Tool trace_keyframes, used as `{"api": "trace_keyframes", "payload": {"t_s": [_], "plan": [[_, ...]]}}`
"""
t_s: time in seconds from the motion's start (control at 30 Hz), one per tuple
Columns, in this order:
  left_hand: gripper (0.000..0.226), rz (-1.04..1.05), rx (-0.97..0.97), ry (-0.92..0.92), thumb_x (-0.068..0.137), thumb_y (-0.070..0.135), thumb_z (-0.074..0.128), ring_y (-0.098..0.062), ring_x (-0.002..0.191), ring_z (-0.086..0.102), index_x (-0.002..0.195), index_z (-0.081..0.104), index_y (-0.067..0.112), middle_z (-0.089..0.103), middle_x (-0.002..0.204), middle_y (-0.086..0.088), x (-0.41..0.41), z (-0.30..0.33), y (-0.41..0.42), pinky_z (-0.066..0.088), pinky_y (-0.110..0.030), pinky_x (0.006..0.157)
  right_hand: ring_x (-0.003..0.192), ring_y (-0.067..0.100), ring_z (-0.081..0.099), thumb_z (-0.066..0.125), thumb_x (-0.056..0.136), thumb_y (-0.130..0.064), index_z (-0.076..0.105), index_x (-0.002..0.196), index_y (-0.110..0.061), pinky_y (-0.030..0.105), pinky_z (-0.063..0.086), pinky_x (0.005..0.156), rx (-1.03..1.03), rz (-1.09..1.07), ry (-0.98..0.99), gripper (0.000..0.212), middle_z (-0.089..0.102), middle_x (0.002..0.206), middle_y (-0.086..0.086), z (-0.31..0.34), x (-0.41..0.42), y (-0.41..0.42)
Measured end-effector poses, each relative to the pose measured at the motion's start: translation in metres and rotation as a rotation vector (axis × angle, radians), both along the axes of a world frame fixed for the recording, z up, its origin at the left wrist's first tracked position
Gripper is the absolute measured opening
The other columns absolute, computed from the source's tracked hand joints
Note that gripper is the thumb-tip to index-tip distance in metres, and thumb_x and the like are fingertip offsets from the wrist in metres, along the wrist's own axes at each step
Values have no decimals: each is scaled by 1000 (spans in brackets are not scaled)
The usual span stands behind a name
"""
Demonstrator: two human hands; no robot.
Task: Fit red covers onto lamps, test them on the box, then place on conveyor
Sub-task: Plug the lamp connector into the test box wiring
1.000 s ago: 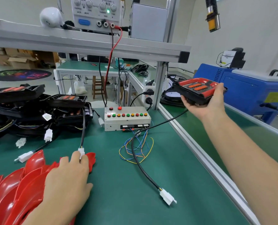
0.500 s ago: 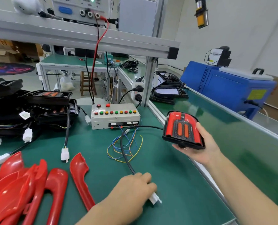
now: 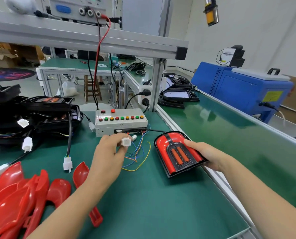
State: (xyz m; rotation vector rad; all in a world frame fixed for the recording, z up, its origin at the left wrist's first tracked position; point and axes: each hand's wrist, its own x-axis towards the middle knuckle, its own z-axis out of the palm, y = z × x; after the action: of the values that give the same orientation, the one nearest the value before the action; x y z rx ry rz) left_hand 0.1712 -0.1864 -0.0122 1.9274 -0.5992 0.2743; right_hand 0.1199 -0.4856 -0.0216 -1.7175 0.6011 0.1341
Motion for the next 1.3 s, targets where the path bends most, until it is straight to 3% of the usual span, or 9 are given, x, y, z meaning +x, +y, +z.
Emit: {"api": "trace_keyframes", "payload": {"t_s": [0.13, 0.33, 0.47, 0.6, 0.73, 0.8, 1.0, 1.2, 1.3], "plan": [[15, -38, -85, 131, 93, 18, 58, -24, 93, 59, 87, 58, 32, 68, 93, -2, 5, -1, -6, 45, -36, 84, 70, 19, 69, 56, 94, -49, 70, 99, -4, 29, 55, 69, -475, 47, -16, 47, 76, 84, 9, 5, 6, 5], [16, -122, -193, 208, 89, 10, 63, -4, 70, 58, 83, 62, 25, 70, 82, 2, 2, 3, -20, 43, -8, 61, 77, 27, 57, 42, 98, -52, 57, 80, -7, 32, 42, 66, -981, 54, 54, 52, 64, 83, 9, 3, 10, 14], [21, -137, -206, 203, 89, 5, 61, 0, 59, 48, 80, 62, 23, 65, 75, 0, 1, 5, -29, 39, -8, 51, 79, 28, 55, 38, 101, -47, 53, 81, -8, 32, 39, 64, -995, 37, 80, 47, 60, 85, 9, 0, 15, 20], [16, -154, -184, 185, 89, 7, 63, 4, 60, 48, 81, 64, 21, 63, 73, 8, -1, 6, -34, 38, -7, 58, 78, 28, 53, 39, 101, -46, 49, 77, -9, 32, 39, 66, -898, 30, 73, 45, 58, 86, 10, -2, 18, 30], [15, -126, -152, 180, 88, 9, 64, 1, 57, 44, 81, 65, 22, 58, 66, 11, 0, 4, -34, 37, -10, 56, 91, 30, 54, 34, 102, -44, 54, 98, -7, 35, 42, 76, -1093, 11, 94, 42, 61, 108, 14, 4, 14, 42], [15, -103, -146, 176, 88, 12, 65, 0, 56, 42, 80, 66, 24, 55, 62, 12, 2, 4, -34, 36, -10, 55, 108, 31, 53, 36, 102, -36, 57, 114, -9, 38, 39, 88, -1240, -7, -61, 36, 58, 122, 12, 9, 12, 52], [19, -62, -184, 197, 85, 13, 69, 3, 56, 49, 77, 67, 30, 61, 58, 18, 4, 6, -39, 40, -11, 57, 128, 13, 47, 57, 97, -16, 52, 138, -15, 21, 30, 109, -736, 272, -649, 41, 54, 137, 2, 23, 3, 104], [17, -98, -229, 192, 84, 18, 70, -16, 78, 67, 83, 72, 34, 73, 76, 5, 3, 10, -40, 53, -29, 73, 112, -1, 57, 61, 94, -16, 66, 120, -14, 16, 40, 98, -377, 187, -828, 26, 65, 120, -6, 22, 7, 136], [28, -61, -315, 247, 83, 10, 69, -10, 74, 65, 96, 67, 34, 72, 80, 2, 13, 8, -36, 50, -16, 71, 96, 2, 60, 57, 96, -12, 67, 101, -10, 17, 43, 91, -246, 39, -901, 11, 68, 101, -10, 30, 13, 133]]}}
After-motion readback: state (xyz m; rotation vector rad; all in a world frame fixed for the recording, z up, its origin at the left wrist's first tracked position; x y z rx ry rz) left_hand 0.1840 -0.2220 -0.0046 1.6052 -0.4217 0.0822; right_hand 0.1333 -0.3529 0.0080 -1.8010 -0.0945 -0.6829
